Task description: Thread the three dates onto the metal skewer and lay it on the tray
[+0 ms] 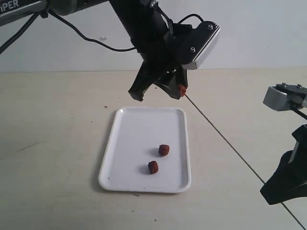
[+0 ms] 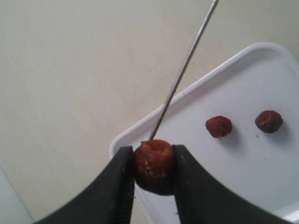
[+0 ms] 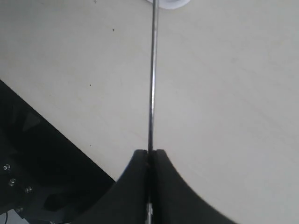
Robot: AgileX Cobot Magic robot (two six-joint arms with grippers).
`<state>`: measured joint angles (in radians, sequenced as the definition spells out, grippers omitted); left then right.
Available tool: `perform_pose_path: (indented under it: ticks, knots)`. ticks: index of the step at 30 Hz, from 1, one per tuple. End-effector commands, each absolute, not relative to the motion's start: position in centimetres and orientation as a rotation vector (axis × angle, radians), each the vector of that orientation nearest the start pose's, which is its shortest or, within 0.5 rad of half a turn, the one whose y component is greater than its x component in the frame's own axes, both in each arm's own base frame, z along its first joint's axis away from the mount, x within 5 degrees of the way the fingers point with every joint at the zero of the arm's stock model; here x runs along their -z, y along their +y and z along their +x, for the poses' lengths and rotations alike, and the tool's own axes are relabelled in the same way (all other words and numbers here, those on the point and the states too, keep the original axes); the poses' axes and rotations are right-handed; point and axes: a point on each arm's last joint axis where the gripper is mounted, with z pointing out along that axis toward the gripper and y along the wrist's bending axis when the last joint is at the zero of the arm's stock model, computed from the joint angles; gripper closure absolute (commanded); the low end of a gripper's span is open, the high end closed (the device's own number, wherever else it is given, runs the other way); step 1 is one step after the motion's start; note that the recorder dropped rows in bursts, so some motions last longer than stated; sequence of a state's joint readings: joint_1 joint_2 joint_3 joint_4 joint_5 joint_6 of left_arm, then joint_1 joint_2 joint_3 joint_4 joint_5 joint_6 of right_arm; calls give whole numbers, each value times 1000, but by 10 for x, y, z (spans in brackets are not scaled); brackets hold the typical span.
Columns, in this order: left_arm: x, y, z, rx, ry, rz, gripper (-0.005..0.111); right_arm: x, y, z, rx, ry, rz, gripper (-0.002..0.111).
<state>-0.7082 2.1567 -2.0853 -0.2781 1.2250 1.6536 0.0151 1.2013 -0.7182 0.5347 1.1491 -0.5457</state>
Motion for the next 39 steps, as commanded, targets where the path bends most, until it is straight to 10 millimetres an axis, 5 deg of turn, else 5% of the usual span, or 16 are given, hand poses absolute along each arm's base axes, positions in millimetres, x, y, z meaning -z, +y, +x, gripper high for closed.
perform_pose_path:
  ticks: [1, 15, 21, 31, 39]
  knots:
    - [-283, -323, 342, -144, -1418, -3302, 78, -244, 46, 180, -716, 2858, -496, 108]
    - [-285, -327, 338, -219, -1386, -3338, 78, -245, 49, 180, -760, 2825, -521, 108]
    - [-283, -319, 345, -73, -1374, -3305, 78, -245, 48, 178, -763, 2842, -538, 108]
    - [-283, -309, 354, -64, -1423, -3286, 78, -244, 47, 177, -752, 2862, -523, 108]
    - [-284, -316, 348, -166, -1374, -3342, 78, -246, 49, 178, -785, 2845, -516, 108]
